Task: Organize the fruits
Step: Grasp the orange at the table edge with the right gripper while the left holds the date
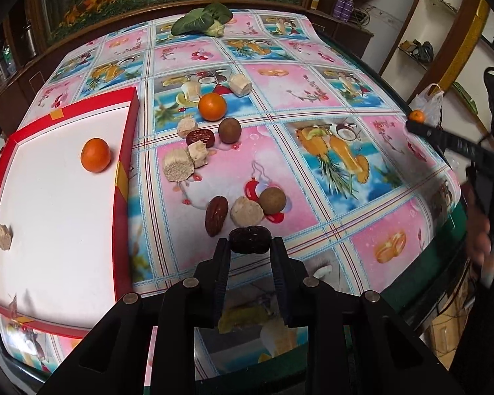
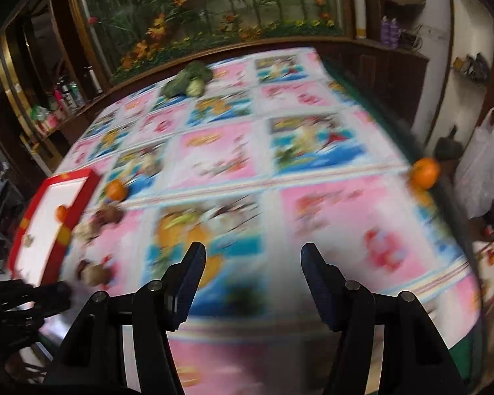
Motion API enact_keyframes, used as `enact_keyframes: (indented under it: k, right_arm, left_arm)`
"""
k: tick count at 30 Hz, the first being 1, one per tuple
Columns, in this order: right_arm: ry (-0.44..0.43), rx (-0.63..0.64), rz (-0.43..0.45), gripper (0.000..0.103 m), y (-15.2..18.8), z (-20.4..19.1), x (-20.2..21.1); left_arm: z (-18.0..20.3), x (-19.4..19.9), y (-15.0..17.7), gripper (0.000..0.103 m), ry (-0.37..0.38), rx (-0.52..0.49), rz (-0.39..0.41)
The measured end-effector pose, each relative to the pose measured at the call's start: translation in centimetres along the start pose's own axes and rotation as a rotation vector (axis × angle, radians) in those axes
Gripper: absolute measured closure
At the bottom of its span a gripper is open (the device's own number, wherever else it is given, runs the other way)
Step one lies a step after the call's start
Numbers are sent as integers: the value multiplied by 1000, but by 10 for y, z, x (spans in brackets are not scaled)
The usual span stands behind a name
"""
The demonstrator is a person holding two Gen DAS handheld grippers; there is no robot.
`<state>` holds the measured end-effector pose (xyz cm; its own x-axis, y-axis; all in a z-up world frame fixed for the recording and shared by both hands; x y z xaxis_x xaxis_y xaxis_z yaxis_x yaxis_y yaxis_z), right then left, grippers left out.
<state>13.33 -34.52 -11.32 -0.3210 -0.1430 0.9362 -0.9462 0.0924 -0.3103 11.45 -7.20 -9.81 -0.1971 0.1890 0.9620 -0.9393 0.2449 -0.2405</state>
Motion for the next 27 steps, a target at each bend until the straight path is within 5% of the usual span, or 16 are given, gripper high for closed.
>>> enact_keyframes:
  k: [10,17,24,27]
  right_arm:
    - [161,-243,-27,44,-58,137,-19]
    - [232,-290,-52,68,-63,151,-37]
    - [322,-252,-40,71,-63,144,-43]
    - [295,-247,-24,71,-57,134,-36]
  left_arm:
    - [-5,-1,0,79,14,17,-6]
    - [-9,-1,0,79,16,21,-5]
    - [-13,1,3,79,26,32,3]
    - [-15,3,4,79,24,33,6]
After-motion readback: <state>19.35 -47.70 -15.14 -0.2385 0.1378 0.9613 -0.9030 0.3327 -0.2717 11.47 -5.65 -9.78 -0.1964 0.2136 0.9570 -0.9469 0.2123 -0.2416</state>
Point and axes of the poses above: each gripper's, at about its wrist camera, not at the fingertips, and x roughly against the way its jaws point, z to its right, y to its underside, the point moved 2 cm from there along -x, roughly the way its jaws point, and after that the axes turned 15 degrees about -z, right-handed, at the moved point
